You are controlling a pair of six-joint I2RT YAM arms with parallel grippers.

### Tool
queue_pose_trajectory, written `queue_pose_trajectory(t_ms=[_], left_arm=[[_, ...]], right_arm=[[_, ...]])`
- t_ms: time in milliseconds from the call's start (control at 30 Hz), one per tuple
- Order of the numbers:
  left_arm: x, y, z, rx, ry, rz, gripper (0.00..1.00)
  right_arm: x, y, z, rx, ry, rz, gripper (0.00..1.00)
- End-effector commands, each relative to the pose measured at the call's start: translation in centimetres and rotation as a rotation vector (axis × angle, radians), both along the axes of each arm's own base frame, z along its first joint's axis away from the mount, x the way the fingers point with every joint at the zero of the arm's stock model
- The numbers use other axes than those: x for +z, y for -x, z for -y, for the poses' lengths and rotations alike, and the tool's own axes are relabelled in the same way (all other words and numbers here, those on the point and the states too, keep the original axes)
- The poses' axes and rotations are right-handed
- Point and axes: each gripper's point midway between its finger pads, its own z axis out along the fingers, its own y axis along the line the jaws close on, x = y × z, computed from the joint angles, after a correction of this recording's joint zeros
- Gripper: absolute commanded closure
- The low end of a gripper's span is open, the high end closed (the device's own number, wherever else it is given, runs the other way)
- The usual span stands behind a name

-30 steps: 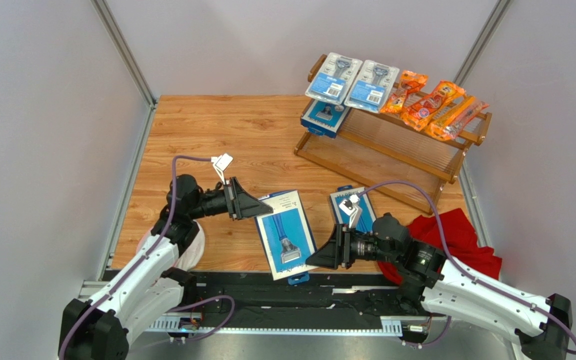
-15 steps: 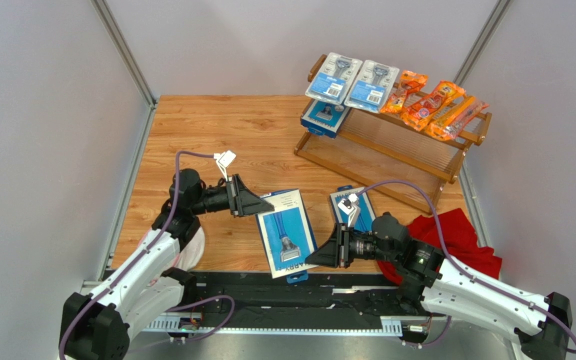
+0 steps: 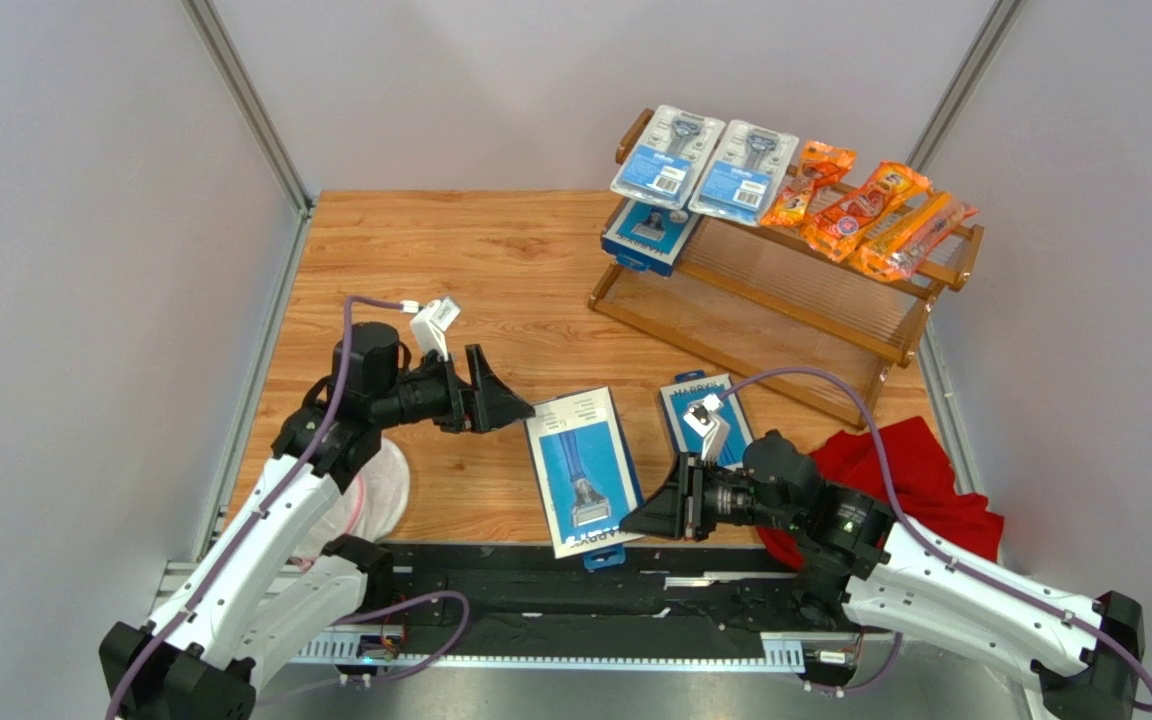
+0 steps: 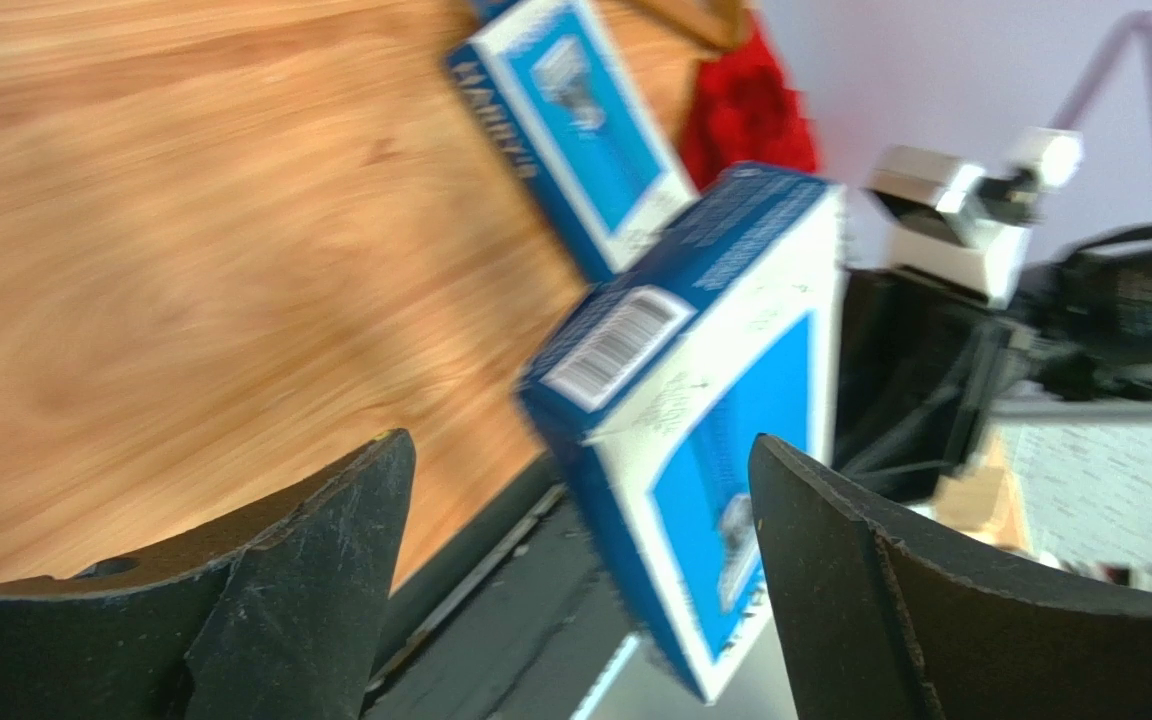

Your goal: Place and organize the shaving razors onto the shelf

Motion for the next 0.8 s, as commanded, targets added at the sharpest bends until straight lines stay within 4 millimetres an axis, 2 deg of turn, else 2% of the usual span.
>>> queue_pose_trajectory(t_ms=[0,167,200,400,467,600,767], left_arm=[[-1.4,-0.6,-3.8,0.142,-0.23,0.026,0.08],[-2.8,-1.2,-8.6,0.316,-0.464,0.005,0.07],[-2.5,-1.2,-8.9,0.328,-0.476,0.01,0.07],[-1.6,-1.9,-9.5,0.326,-0.529,0.057,0.07],[-1.7,-2.1,-9.7,0.318,-0.55,0.053,0.07],[-2.4,-2.3,-9.6,0.315,-0.554,0.051,0.07],[-2.6,-2.4,-9.1,0.296,-0.537,0.054,0.07]], right_arm=[[1.2,-0.5,-0.2,-0.023,-0.038,0.033,1.0],[0.8,-0.9,-0.1,-0.05,-0.022,0.027,1.0],[0.7,-1.0,0.0,-0.058,-0.019,0.023,1.0],[0.2,-1.8,-0.5,-0.091,-0.005,0.003,1.0],[0.6,-1.9,-1.1,-0.08,-0.025,0.007,1.0],[0.1,-2.7,-2.2,-0.061,-0.025,-0.005,1.0],[1.6,-4.3,-2.9,-0.056,-0.12,0.005,1.0]])
